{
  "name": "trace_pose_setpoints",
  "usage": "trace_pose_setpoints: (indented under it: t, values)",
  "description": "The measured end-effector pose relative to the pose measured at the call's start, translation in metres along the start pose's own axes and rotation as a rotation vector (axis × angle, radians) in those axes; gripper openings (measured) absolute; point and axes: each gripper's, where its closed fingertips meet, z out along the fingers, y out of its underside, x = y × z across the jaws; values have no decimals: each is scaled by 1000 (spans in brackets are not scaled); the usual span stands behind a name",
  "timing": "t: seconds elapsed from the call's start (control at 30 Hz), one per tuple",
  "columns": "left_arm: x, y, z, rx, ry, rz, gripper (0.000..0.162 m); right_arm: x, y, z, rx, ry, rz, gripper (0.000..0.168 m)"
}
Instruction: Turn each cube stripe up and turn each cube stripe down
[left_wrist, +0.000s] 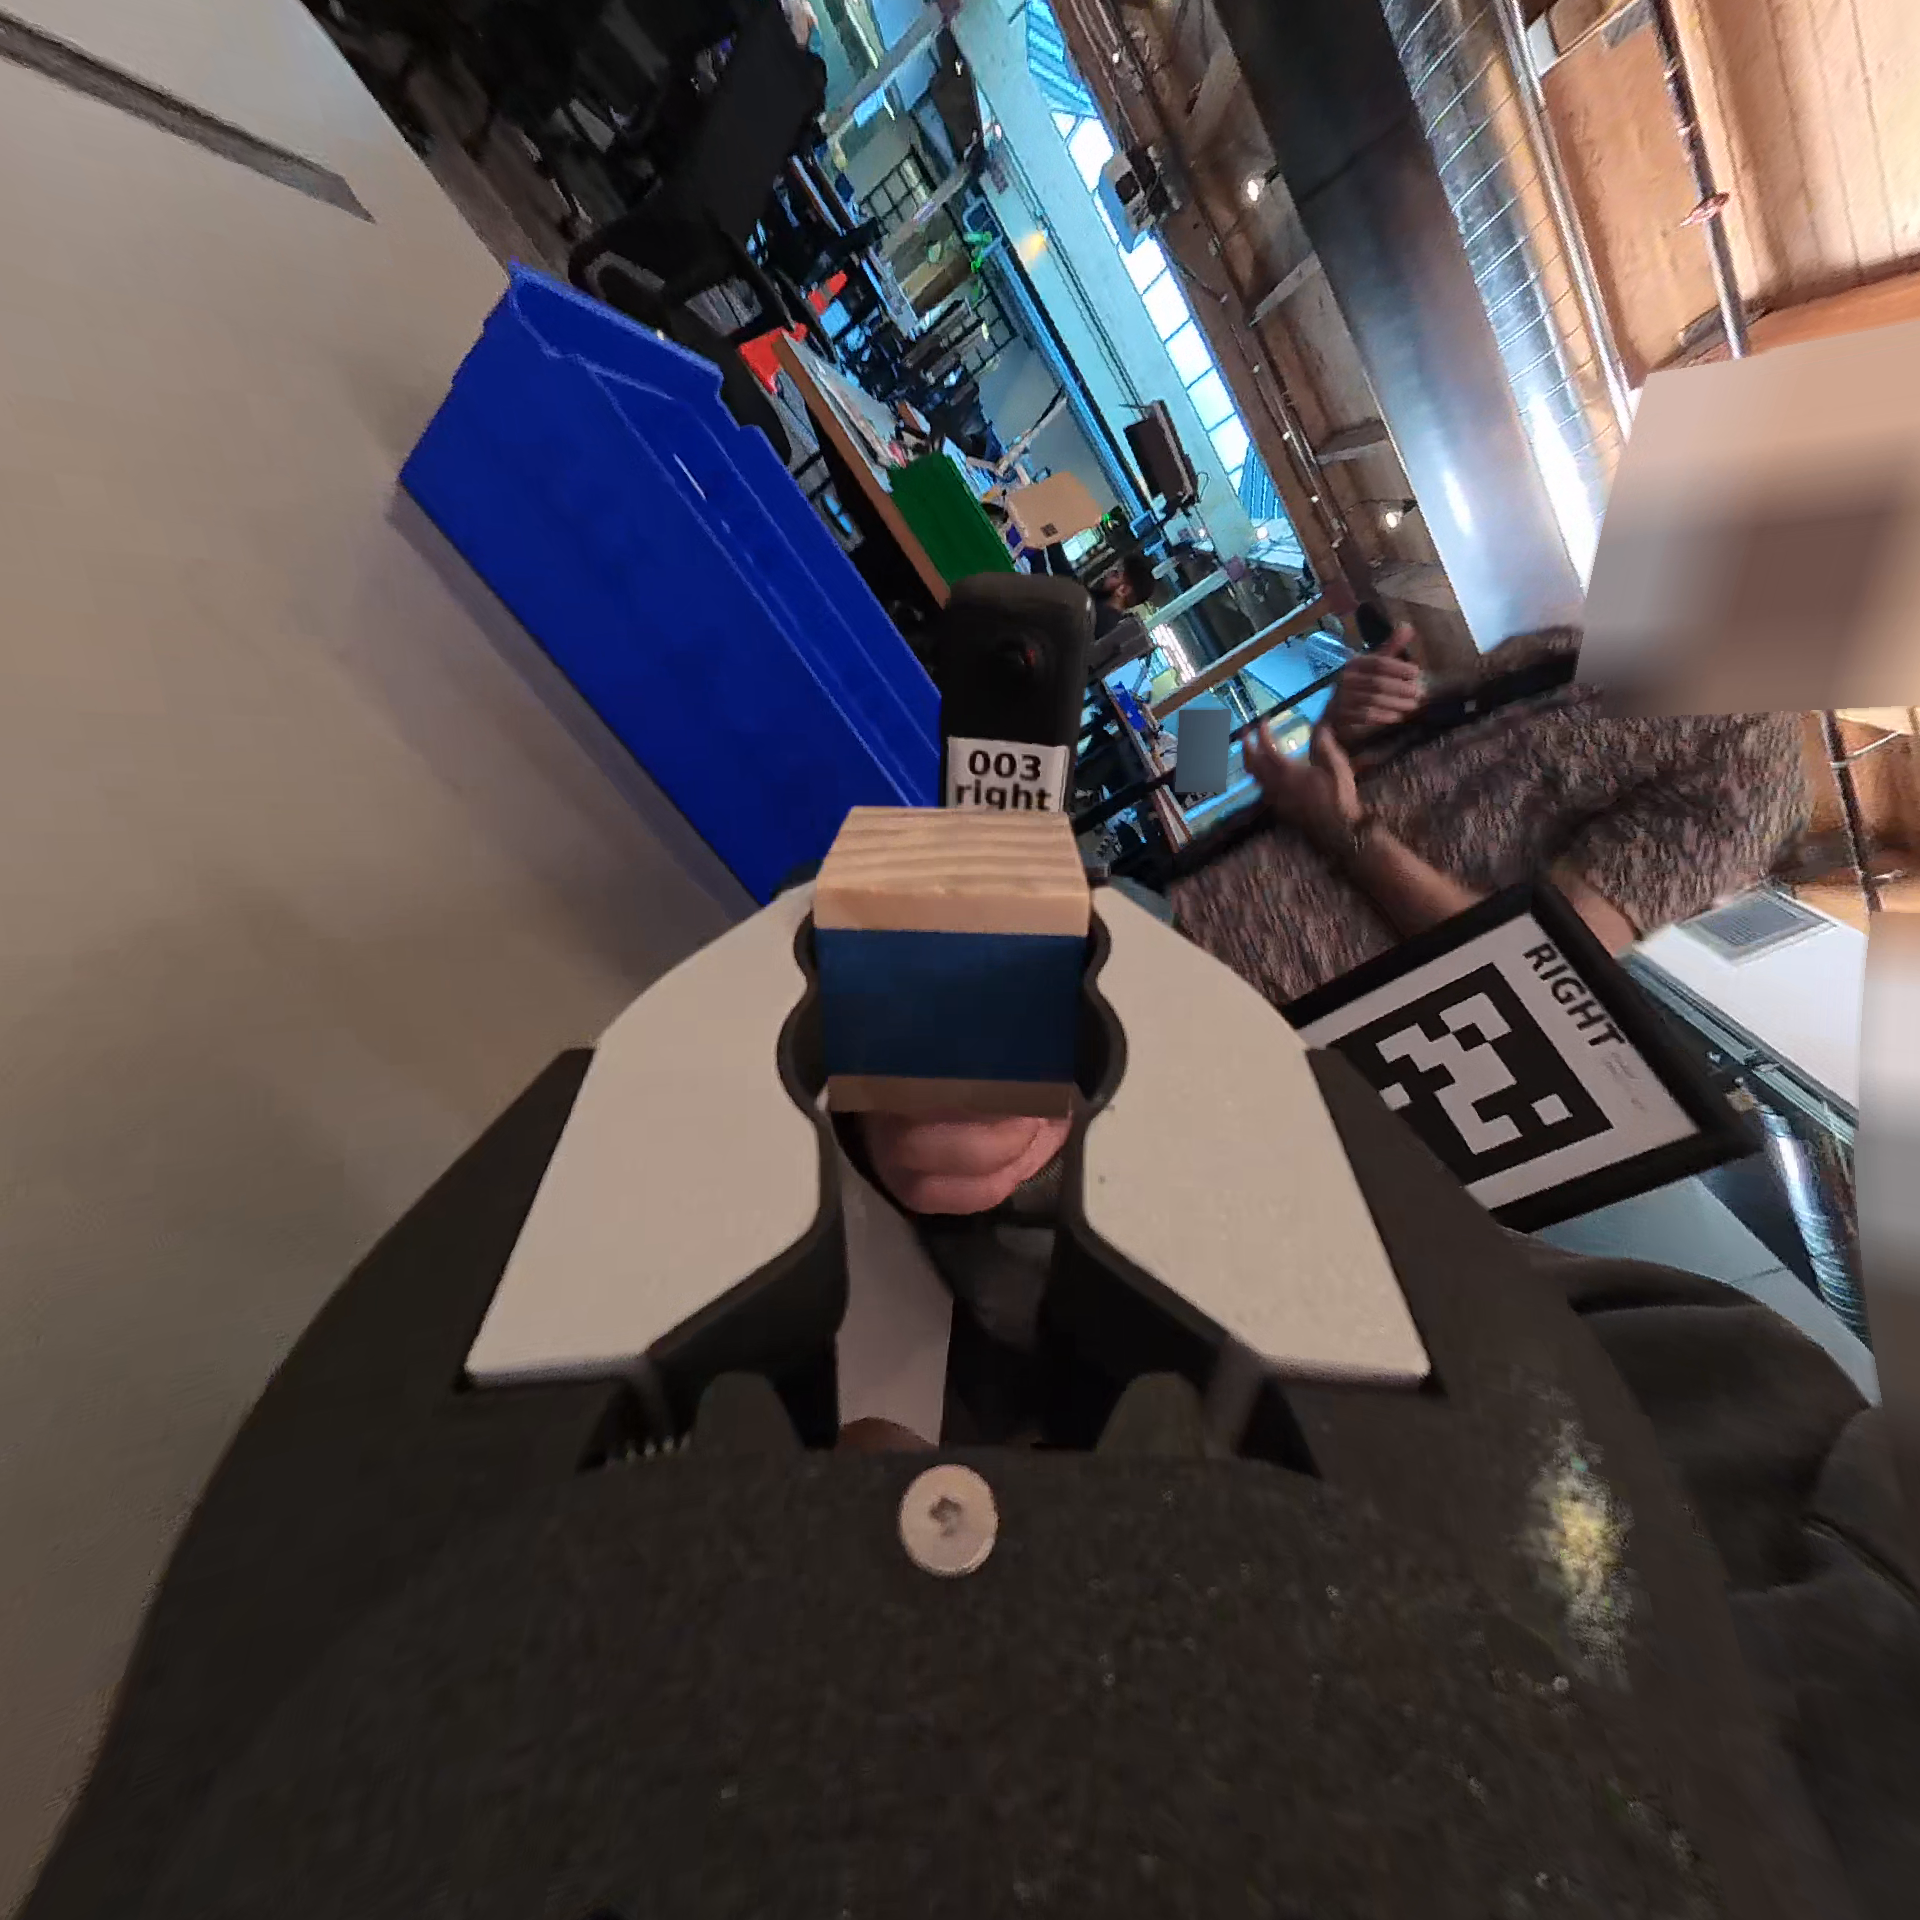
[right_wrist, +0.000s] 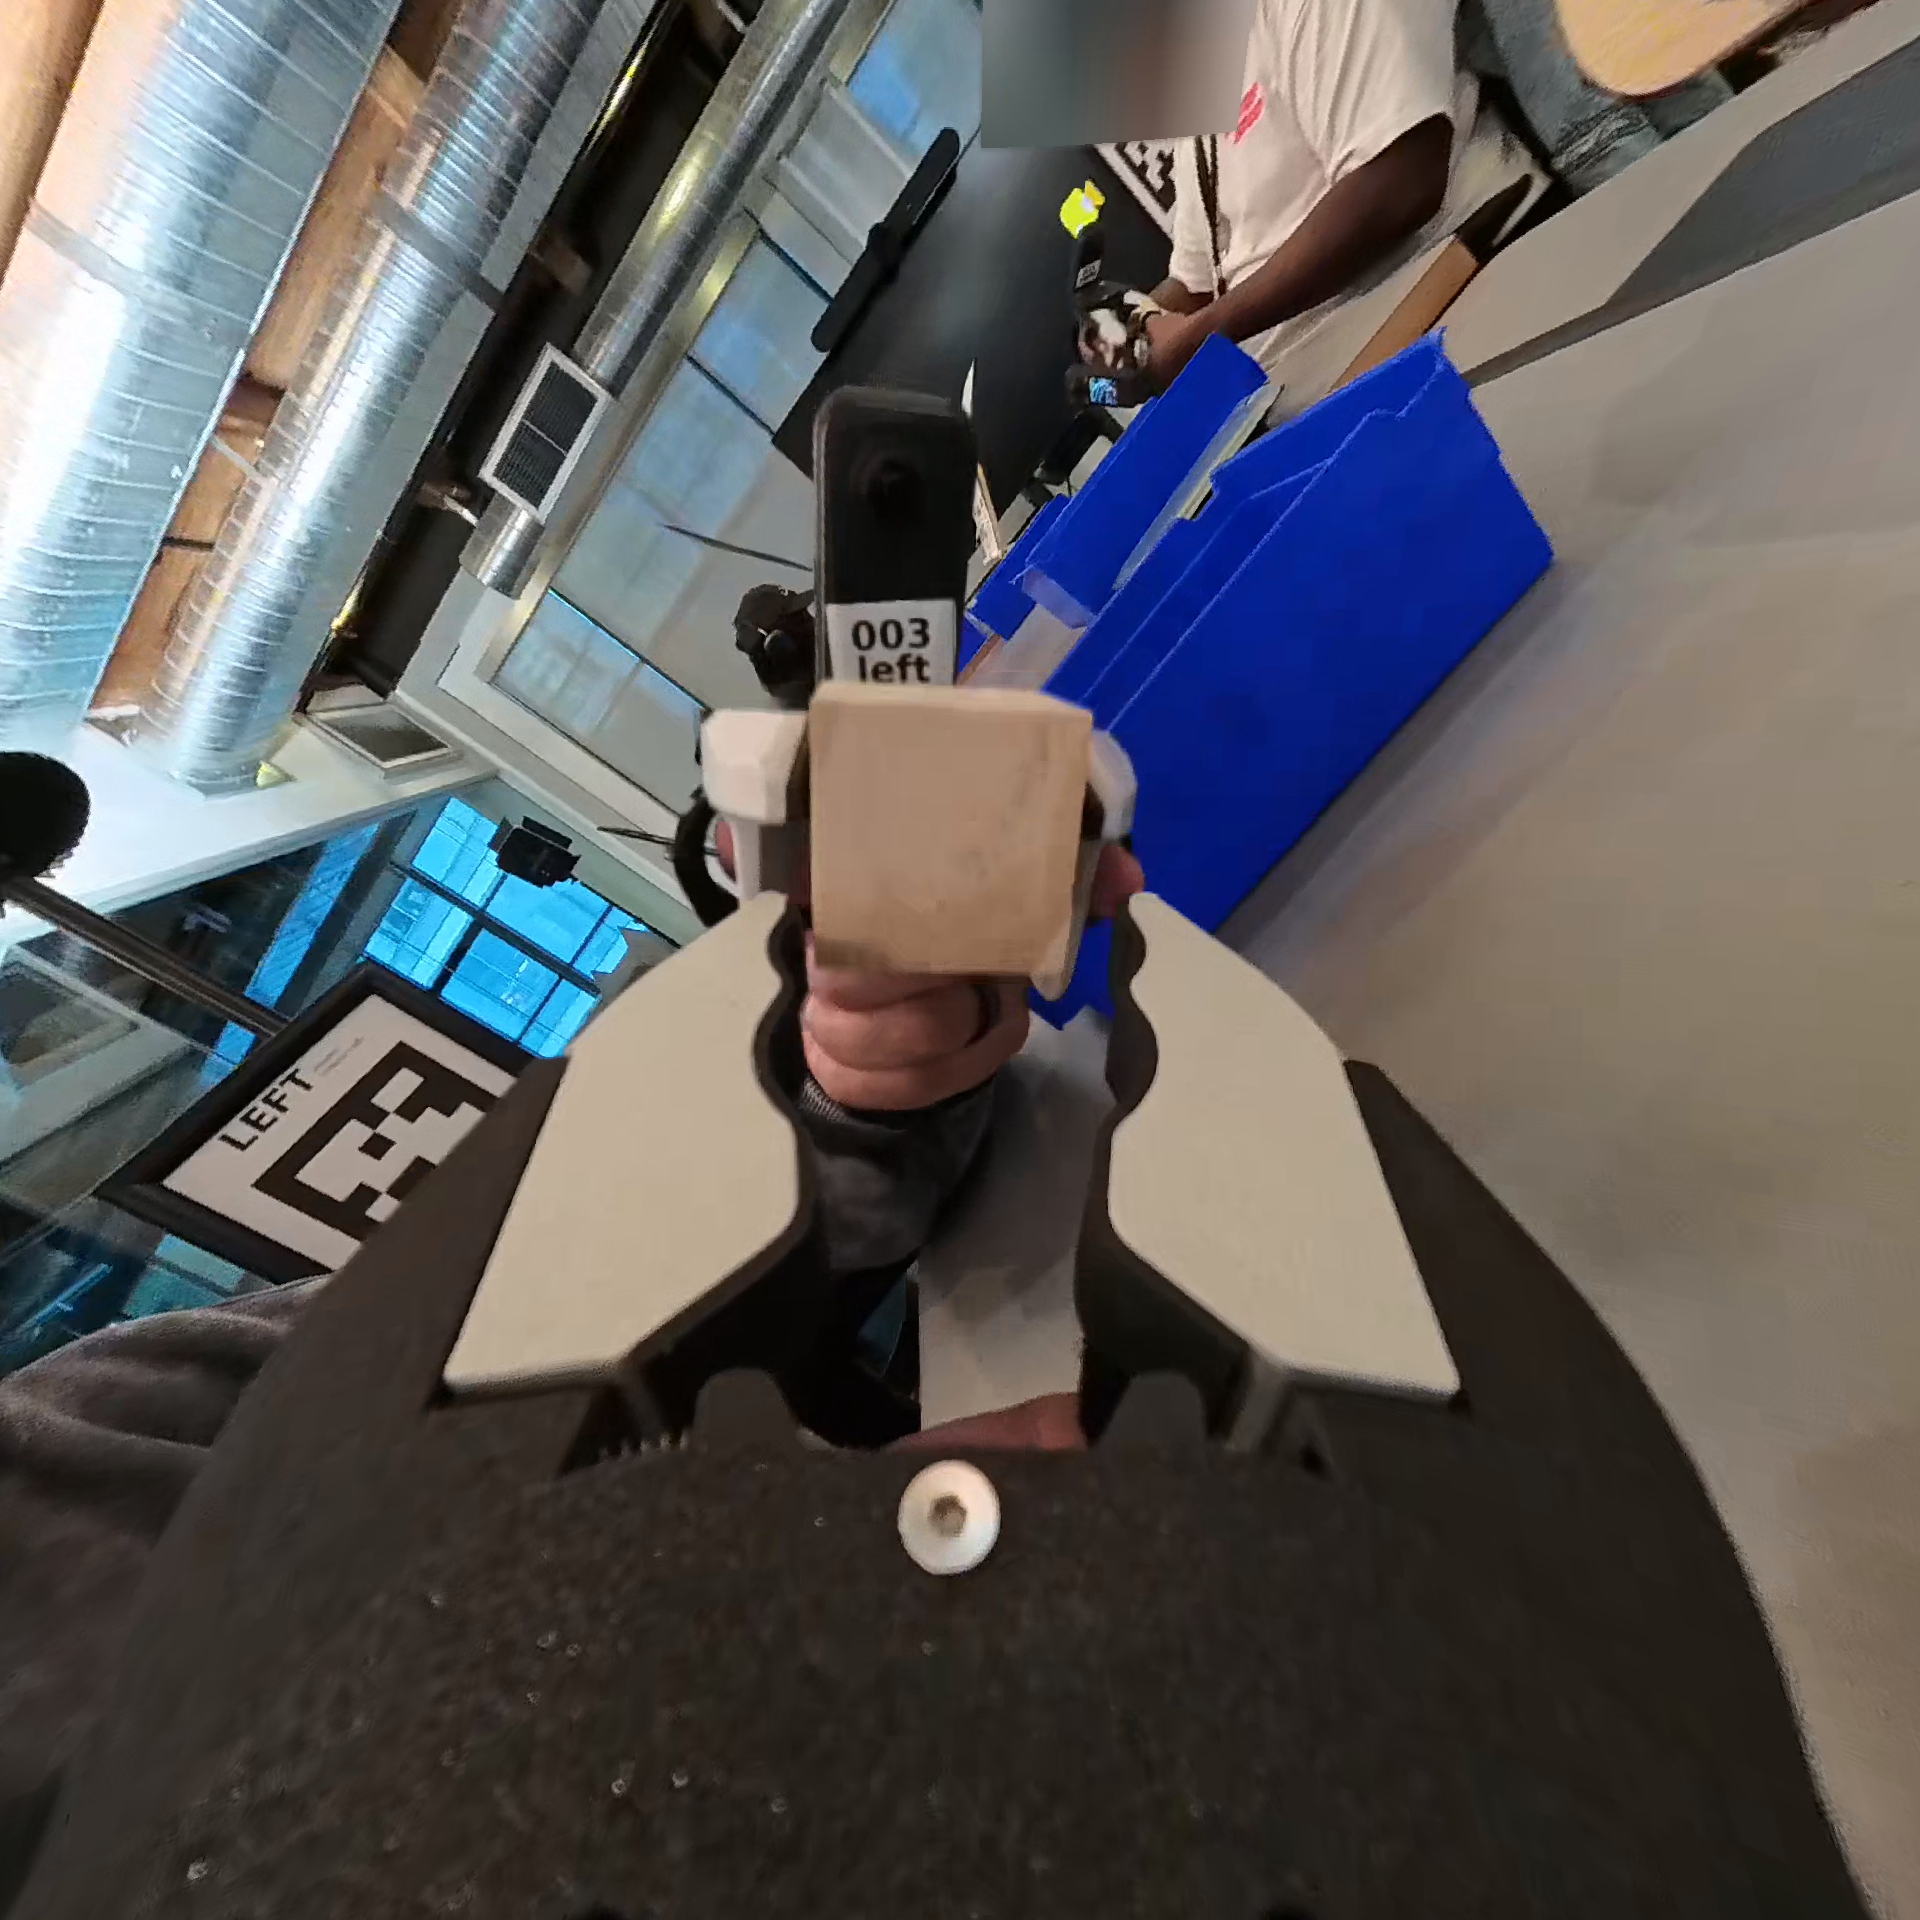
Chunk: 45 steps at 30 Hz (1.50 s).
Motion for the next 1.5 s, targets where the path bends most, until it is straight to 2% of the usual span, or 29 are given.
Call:
trace_pose_setpoints:
  t: [0.1, 0.23, 0.33, 0.4, 0.47, 0.53, 0.57, 0.6, 0.67, 0.73, 0.83, 0.93, 1.03, 1.1, 1.17, 1.23, 1.3, 1.4, 1.5]
  values:
    - [-7, 8, 8, -14, -24, 11, 44, 3, 1, -2, 4, -34, 45, 45]
    - [-10, 7, 7, -13, -39, 16, 46, 7, 4, -3, -4, -27, 47, 45]
    - [2, -8, -12, 30, -42, 45, 63, 8, 6, -5, -20, -14, 34, 45]
    - [0, -11, -34, 52, -164, 126, 64, 8, 6, -7, -24, -6, 29, 45]
    - [-20, -1, -63, 53, -403, 243, 67, 9, 6, -12, -32, 16, 14, 45]
    - [-47, 16, -99, 109, -669, 324, 64, 15, 5, -17, -34, 57, -8, 45]
    - [-56, 29, -112, 121, -753, 349, 59, 18, 4, -20, -35, 83, -19, 45]
    - [-58, 45, -118, 101, -793, 399, 59, 21, 2, -23, -30, 104, -24, 45]
    - [-65, 64, -136, 105, -985, 464, 59, 27, -3, -29, -19, 153, -40, 45]
    - [-49, 77, -128, 80, -977, 544, 54, 31, -6, -34, -21, 210, -84, 45]
    - [-30, 83, -113, 50, -965, 619, 58, 27, -17, -45, -31, 293, -165, 45]
    - [-29, 94, -103, 13, -943, 637, 58, 17, -56, -82, -5, 485, -314, 45]
    - [-38, 110, -96, -44, -906, 603, 58, 9, -116, -151, 48, 776, -488, 45]
    - [-45, 119, -91, -90, -880, 577, 57, 23, -148, -205, 19, 1015, -504, 45]
    - [-50, 125, -87, -132, -865, 558, 56, 56, -166, -259, -92, 1264, -444, 46]
    - [-53, 127, -85, -147, -861, 552, 55, 95, -171, -302, -223, 1448, -330, 46]
    - [-54, 130, -84, -158, -858, 550, 54, 133, -164, -326, -333, 1518, -205, 46]
    - [-57, 135, -84, -196, -860, 552, 54, 179, -150, -347, -466, 1598, -76, 45]
    - [-58, 135, -85, -195, -869, 556, 53, 207, -144, -359, -522, 1665, -11, 46]
